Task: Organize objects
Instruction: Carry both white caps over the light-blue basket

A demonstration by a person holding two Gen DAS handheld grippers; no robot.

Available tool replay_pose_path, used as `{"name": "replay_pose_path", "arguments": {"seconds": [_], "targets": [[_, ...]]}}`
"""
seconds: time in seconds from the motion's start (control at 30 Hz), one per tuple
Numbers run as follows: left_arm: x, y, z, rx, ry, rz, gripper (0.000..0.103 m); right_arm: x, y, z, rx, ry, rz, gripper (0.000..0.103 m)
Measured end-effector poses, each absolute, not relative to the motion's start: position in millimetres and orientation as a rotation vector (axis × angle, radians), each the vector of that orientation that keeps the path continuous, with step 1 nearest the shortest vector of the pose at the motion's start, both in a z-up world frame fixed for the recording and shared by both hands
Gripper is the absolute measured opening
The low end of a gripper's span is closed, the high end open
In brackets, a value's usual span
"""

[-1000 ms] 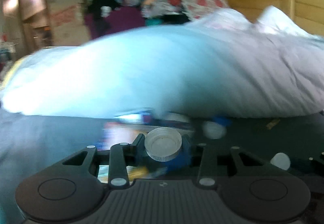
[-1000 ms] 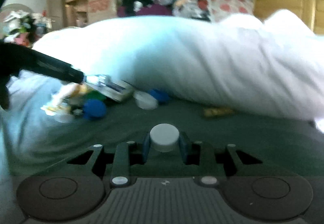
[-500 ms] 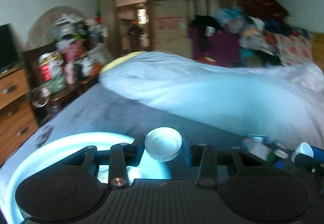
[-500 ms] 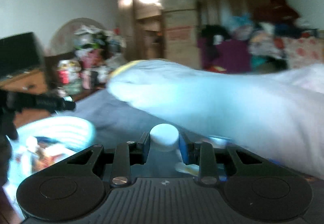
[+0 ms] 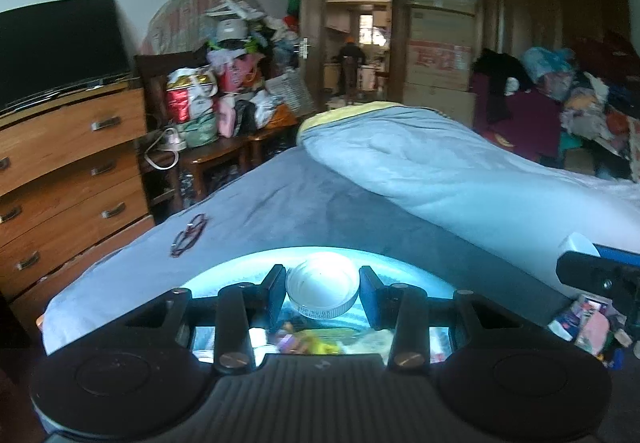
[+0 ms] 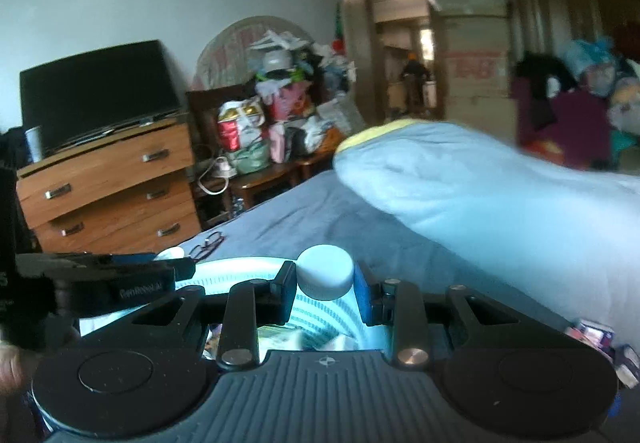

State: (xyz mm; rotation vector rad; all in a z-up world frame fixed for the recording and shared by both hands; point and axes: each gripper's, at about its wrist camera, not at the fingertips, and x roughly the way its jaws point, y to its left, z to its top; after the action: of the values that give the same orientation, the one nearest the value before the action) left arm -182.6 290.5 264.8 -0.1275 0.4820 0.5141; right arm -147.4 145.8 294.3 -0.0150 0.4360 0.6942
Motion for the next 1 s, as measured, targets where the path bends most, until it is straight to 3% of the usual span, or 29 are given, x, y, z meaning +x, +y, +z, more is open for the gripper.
{"name": "replay_pose_path", "arguments": {"seconds": [1.0], "targets": [[-161.2, 317.7, 237.3, -0.142, 0.523, 0.529, 0.042, -142.1, 216.6, 288.1, -0.089, 0.510, 0.705, 0.032]]}}
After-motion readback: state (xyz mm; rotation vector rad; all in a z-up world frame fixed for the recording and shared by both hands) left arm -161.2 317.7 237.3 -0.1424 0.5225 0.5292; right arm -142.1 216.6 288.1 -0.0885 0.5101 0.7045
